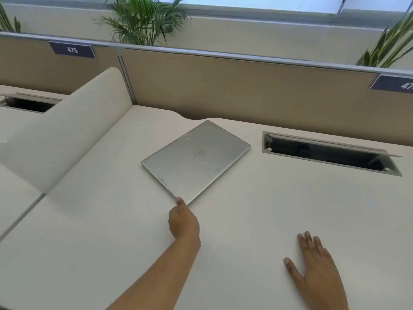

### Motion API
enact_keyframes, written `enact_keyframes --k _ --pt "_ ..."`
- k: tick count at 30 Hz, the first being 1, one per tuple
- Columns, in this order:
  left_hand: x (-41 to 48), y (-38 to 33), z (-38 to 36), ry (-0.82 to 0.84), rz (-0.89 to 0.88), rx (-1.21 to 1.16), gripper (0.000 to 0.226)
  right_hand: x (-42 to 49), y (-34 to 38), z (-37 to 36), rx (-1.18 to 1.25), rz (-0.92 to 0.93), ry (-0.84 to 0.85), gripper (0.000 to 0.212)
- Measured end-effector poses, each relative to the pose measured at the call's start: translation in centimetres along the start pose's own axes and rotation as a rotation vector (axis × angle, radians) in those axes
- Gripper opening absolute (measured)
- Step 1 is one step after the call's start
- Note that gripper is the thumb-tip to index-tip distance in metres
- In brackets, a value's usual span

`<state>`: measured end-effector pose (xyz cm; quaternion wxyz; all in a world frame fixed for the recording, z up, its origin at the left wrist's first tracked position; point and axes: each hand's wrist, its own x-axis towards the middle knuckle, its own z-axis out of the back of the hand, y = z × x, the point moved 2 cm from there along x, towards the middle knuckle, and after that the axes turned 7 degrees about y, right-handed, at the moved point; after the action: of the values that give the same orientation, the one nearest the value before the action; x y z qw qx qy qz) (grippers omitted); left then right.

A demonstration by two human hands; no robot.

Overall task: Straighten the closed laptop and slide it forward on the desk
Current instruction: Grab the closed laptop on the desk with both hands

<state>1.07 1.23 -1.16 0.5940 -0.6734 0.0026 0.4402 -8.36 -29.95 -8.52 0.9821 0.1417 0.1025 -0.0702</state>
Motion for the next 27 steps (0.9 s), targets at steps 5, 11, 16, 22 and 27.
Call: enact_keyframes --k 5,11,16,22,27 --pt "2.4 -2.2 0.2 -0.011 0.133 -0.151 0.047 0.7 0.2 0.2 0.039 -0.033 -0.026 0.092" --pt "4.2 -3.6 -0.2 -0.038 0.170 -0.206 0.073 3.9 2.2 1.9 0.354 -0.077 -0.061 0.049" --pt "5.5 -4.2 -0.8 -0.069 0.196 -0.220 0.061 10.3 6.1 3.9 0.488 -0.033 -0.084 0.044" --pt "7.8 -3.8 -1.2 -0.048 0.249 -0.303 0.073 21.0 12.6 9.3 0.428 0.060 -0.072 0.048" --pt "9.4 -3.1 -1.3 -0.050 0.245 -0.310 0.043 29.6 16.7 12.1 0.337 0.050 0.054 0.054"
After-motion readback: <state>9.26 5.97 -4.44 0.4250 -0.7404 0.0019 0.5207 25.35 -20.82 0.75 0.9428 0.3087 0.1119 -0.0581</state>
